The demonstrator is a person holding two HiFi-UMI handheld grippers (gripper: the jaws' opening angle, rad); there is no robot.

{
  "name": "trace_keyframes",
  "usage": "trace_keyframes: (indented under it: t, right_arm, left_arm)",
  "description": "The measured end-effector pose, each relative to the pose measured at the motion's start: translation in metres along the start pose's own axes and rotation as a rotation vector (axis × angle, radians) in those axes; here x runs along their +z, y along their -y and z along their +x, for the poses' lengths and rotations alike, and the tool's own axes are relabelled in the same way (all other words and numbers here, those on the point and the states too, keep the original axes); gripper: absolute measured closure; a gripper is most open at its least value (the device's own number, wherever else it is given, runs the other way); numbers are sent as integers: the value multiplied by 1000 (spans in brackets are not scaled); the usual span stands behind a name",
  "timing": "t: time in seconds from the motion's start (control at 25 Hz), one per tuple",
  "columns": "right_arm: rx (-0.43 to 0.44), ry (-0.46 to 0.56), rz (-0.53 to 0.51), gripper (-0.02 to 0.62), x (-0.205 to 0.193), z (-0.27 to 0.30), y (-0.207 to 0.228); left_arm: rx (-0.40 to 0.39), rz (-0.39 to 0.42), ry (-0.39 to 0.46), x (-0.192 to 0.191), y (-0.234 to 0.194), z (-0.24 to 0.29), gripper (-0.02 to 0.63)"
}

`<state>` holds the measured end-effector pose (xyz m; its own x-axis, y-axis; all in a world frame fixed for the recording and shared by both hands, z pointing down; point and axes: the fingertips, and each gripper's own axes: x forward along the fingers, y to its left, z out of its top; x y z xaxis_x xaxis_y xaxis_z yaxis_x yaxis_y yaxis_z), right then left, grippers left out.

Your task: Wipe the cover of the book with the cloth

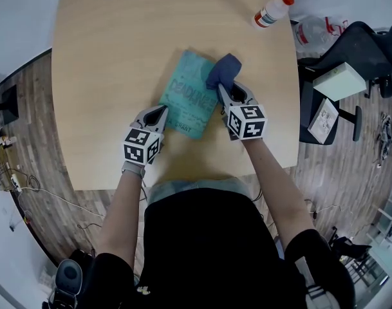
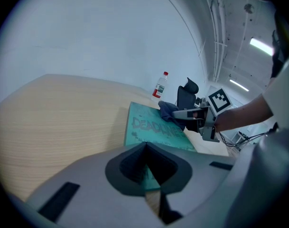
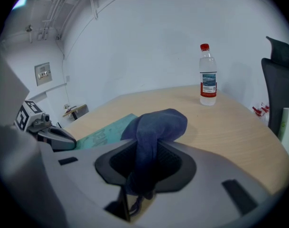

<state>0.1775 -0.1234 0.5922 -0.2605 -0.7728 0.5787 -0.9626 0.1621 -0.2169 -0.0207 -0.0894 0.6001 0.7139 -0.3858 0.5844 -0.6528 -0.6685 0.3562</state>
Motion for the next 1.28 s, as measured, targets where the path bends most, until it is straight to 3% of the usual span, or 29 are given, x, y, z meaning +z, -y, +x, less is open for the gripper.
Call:
trace_keyframes:
  t: [0.52,1.12,1.28]
  right_arm:
    - [97,-62,-84,480,-41,-30,-57]
    - [209,-160,-182,480,-83,-60,-111]
    - [234,-196,-198,480,-91,-65,-119]
  left_arm:
    - [7,28,15,1,0,0,586]
    - [88,62,13,-1,-1,-3,586]
    - [57,-45,19,-3,-1,-2,586]
